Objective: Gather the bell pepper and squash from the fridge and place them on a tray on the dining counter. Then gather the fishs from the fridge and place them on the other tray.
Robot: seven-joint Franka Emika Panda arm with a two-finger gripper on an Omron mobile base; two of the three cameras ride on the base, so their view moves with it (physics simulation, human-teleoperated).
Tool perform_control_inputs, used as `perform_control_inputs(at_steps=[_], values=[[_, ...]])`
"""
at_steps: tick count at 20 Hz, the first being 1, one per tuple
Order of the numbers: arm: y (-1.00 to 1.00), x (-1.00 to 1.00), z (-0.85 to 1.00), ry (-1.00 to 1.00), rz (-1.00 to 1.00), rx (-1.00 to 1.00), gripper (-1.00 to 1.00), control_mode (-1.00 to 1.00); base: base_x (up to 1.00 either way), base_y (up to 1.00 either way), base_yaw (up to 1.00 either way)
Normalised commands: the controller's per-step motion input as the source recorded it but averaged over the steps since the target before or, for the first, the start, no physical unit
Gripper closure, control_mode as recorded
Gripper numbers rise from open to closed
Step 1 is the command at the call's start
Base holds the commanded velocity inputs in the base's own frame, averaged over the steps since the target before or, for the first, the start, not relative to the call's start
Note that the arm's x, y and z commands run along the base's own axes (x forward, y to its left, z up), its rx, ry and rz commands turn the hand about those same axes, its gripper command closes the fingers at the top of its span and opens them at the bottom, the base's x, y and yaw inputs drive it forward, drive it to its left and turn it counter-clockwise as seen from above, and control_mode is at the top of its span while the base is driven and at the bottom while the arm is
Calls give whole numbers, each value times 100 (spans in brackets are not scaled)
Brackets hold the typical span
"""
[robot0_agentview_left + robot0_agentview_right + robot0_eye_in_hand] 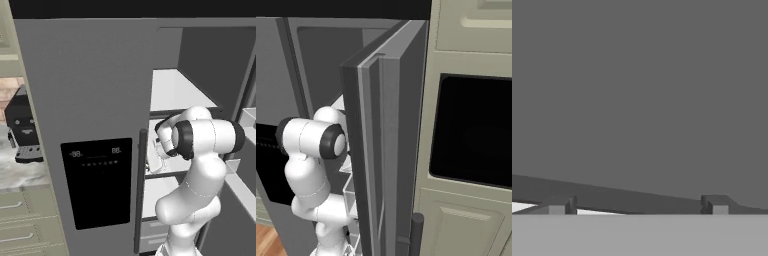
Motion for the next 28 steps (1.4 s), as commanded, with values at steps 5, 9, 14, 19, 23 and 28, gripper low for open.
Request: perform_control_inputs(at_steps=[5, 9, 14, 19, 23, 28], values=[[-84, 13, -50, -7, -22, -20, -100, -100, 0, 0, 0], [-100, 6, -60, 0, -26, -17, -100, -100, 0, 0, 0], [-100, 6, -40, 0, -26, -12, -100, -100, 0, 0, 0], [-31, -44, 22, -29, -9, -2, -100, -100, 0, 0, 0], [62, -90, 100, -46, 4, 0, -100, -100, 0, 0, 0], [15, -84, 100, -13, -2, 0, -100, -100, 0, 0, 0]])
